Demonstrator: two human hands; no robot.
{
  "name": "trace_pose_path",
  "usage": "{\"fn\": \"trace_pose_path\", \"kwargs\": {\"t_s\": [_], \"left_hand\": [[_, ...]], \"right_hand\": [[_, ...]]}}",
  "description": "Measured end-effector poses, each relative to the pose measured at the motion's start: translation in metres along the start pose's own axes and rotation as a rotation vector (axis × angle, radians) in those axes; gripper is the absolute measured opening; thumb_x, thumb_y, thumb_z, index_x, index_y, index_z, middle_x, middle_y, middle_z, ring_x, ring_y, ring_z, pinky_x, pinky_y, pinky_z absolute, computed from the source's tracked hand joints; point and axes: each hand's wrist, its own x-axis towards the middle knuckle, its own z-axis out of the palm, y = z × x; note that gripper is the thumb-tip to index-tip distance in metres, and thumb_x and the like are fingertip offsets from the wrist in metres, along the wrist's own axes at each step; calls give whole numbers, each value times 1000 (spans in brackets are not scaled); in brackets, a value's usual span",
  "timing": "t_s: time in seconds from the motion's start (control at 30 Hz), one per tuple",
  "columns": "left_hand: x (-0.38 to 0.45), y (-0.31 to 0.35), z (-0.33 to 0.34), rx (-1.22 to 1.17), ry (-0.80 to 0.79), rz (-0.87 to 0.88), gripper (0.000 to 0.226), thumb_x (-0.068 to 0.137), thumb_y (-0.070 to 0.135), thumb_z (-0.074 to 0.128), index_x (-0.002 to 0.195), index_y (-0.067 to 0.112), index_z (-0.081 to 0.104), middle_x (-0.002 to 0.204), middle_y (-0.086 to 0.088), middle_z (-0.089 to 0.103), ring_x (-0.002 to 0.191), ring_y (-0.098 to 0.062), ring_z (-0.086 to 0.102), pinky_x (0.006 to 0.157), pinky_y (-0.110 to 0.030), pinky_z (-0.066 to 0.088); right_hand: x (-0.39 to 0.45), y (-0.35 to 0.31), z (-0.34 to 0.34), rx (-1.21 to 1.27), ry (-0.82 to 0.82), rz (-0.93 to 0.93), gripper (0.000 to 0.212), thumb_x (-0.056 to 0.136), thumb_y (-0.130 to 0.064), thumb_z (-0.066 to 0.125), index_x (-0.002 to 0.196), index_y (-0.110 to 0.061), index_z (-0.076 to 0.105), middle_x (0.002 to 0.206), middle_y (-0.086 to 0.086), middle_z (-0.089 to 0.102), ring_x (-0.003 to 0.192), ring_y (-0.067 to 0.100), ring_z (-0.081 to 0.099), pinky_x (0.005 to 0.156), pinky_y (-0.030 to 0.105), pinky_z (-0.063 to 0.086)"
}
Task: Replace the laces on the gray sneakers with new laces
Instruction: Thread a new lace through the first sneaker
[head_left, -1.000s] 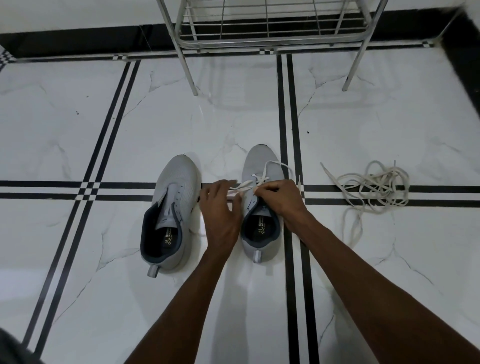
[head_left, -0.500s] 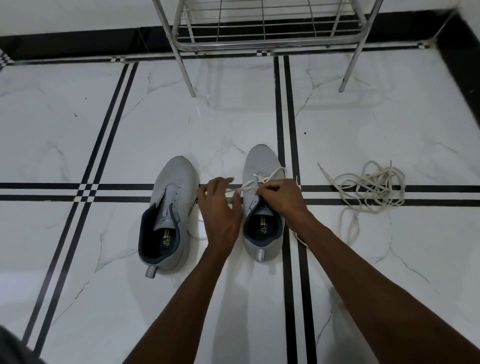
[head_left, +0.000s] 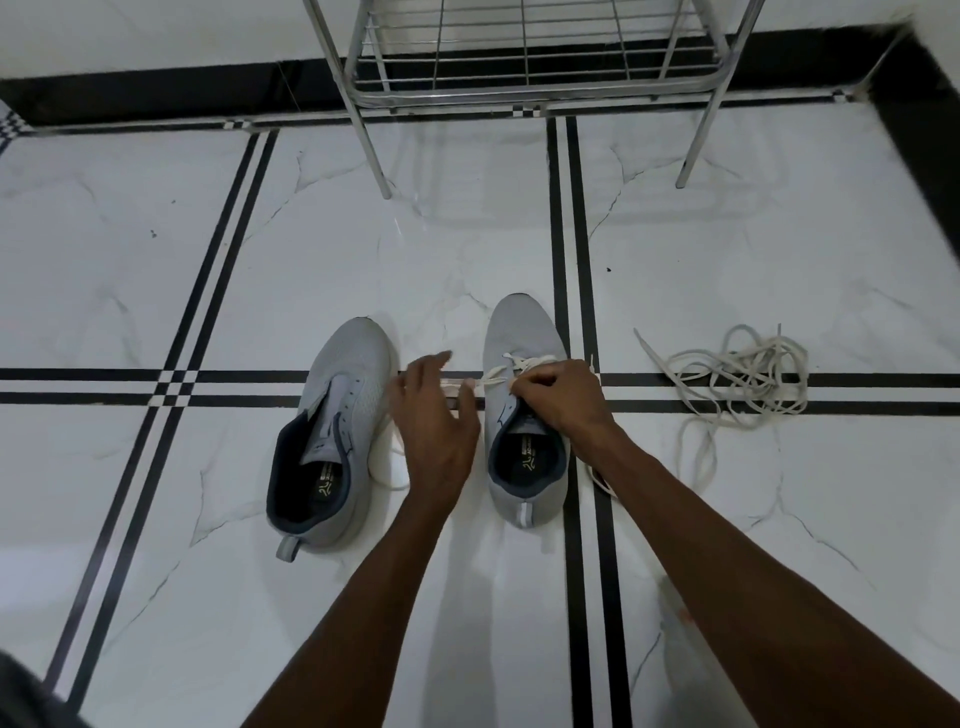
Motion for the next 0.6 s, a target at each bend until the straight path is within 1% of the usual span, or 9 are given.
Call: {"fn": "trace_pose_path", "kwargs": {"t_s": [0.07,0.1,0.17,0.23,0.3,0.4,0.47,0.53,0.6], "left_hand": [[2,11,9,-8,-99,123,19,97,29,63,113,22,69,112,4,69,107,-20,57,92,-43,39],[2,12,13,-15,-136,139,15,98,32,61,106,23,71,104,5,71,100,-20,61,89,-46,41],[3,11,16,-9,-144,110,14,97,27,60,96,21,72,93,4,71,90,-21,63,85,-48,44],[-1,3,13,15,-102,-6,14,97,20,58,90,19,70,86,2,69,85,-23,63,84,-47,46],[-8,-14,4,34,-63,-199,18,97,17,56,83,17,67,80,2,68,82,-24,64,83,-45,50],[-14,-25,-4,-37,-180,-341,24,94,17,59,72,16,68,68,5,67,72,-16,65,75,-37,54],[-9,-13,-5,-178,-238,-429,37,100,24,55,67,14,67,62,6,65,61,-11,59,65,-31,49],[-3,-2,-1,-301,-242,-539,54,107,41,42,74,10,73,70,-1,72,67,-15,65,68,-31,50],[5,4,4,-273,-245,-581,60,106,50,40,76,8,72,80,-7,73,79,-22,67,74,-33,49]], "right_hand": [[0,-1,-1,-17,-9,-13,10,83,-17,72,81,-19,81,72,-9,73,66,1,65,56,7,47],[1,0,-1,-24,-15,-18,10,84,-17,72,81,-19,81,70,-12,71,65,-1,63,55,5,45],[1,1,-2,-48,-16,-27,10,84,-16,72,82,-19,82,67,-16,69,63,-5,62,55,2,43],[2,3,-2,-41,3,-8,10,83,-16,72,82,-19,82,69,-15,70,63,-6,62,54,2,42],[2,3,-2,-11,21,20,11,83,-16,71,82,-18,82,73,-10,73,65,0,64,51,3,41],[1,2,0,-4,19,25,12,82,-16,71,82,-17,82,76,-7,75,69,5,67,51,4,44],[1,2,-1,-4,7,18,11,82,-16,71,82,-18,82,76,-6,76,70,6,67,52,3,45],[1,2,-1,-12,-8,7,11,82,-17,71,82,-19,82,77,-6,76,72,4,68,55,3,45],[1,3,-2,-11,-22,-15,10,81,-18,73,83,-19,82,78,-8,76,74,2,68,61,5,48]]}}
